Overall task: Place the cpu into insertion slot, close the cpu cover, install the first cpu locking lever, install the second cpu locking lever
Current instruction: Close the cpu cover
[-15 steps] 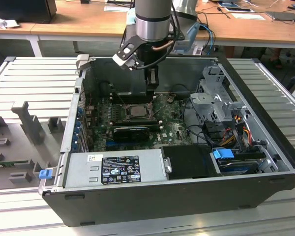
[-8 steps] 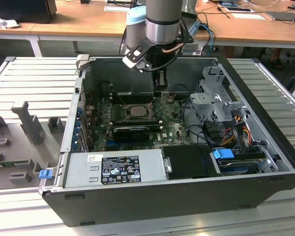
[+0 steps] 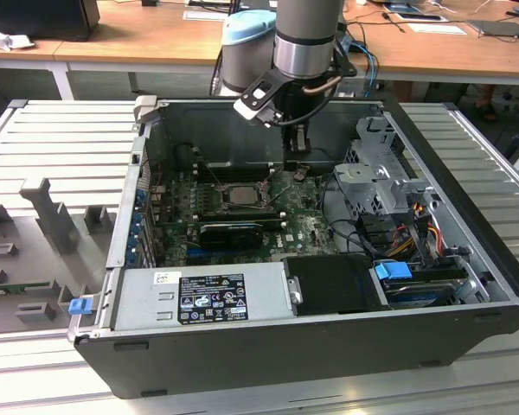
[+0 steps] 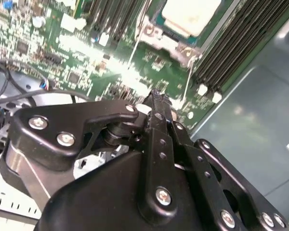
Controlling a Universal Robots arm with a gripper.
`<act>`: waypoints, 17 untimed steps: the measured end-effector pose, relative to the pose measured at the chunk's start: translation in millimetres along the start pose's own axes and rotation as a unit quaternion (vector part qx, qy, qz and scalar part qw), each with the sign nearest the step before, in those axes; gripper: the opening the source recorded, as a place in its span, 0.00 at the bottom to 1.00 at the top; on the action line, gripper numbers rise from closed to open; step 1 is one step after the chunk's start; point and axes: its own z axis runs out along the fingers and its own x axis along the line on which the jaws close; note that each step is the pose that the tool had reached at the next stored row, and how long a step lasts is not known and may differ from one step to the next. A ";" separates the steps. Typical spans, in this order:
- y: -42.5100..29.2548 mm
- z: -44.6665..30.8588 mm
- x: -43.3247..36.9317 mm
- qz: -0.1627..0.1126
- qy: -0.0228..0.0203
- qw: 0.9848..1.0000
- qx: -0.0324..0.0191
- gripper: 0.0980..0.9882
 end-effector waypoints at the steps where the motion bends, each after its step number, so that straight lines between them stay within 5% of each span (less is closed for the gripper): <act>1: 1.8 0.4 0.1 0.000 0.000 1.000 0.000 0.01; 6: 21.0 4.7 0.9 0.000 0.000 1.000 0.003 0.01; 11: 22.7 14.5 0.4 0.000 0.000 1.000 0.007 0.01; 15: 20.7 15.0 0.4 0.000 -0.001 1.000 0.025 0.01; 17: 19.4 15.1 0.2 0.000 -0.001 1.000 0.025 0.01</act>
